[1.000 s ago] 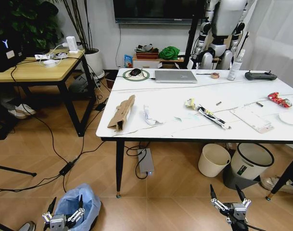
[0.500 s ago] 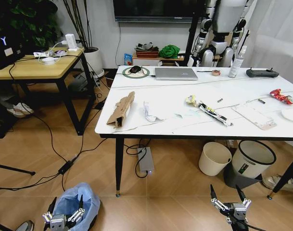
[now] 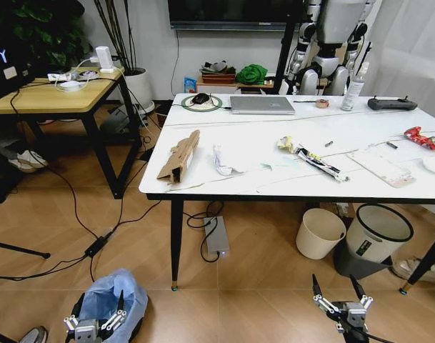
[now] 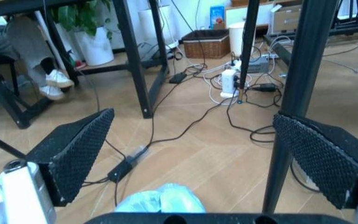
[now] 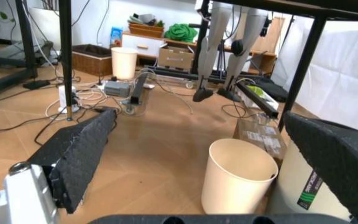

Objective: Pick up the trash bin and place the trash from the table into it.

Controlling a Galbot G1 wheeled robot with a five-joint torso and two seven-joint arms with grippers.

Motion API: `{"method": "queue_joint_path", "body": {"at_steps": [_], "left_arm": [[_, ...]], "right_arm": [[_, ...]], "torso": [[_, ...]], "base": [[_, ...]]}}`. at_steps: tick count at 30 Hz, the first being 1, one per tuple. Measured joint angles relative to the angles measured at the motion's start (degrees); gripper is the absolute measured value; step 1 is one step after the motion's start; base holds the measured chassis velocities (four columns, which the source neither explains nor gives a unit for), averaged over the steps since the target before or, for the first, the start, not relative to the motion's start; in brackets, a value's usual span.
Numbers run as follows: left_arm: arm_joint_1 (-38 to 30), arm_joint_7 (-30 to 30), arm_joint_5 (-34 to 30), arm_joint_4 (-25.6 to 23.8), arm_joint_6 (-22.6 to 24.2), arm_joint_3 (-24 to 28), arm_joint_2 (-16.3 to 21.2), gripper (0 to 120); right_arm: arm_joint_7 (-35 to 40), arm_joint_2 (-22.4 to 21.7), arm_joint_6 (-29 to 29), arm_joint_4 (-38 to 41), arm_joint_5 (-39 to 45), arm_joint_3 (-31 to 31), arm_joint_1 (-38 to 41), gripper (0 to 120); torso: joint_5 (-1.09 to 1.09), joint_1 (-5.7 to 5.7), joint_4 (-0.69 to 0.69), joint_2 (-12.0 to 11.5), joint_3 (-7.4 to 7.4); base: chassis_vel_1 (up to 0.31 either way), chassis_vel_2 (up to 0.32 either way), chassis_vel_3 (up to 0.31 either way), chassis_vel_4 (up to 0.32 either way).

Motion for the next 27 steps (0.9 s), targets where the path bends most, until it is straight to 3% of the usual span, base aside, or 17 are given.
{"method": "queue_joint_path", "body": {"at_steps": [27], "left_arm": [[0.40, 0.20, 0.35, -0.01, -0.68, 0.05, -0.19, 100]], "right_arm": [[-0.01, 0.00, 0.23, 0.12, 0.03, 0.02, -0.28, 100]], "torso": [[0.00, -2.63, 0.00, -6.59, -3.97]], "base": [[0.000, 0.000, 0.000, 0.000]]}}
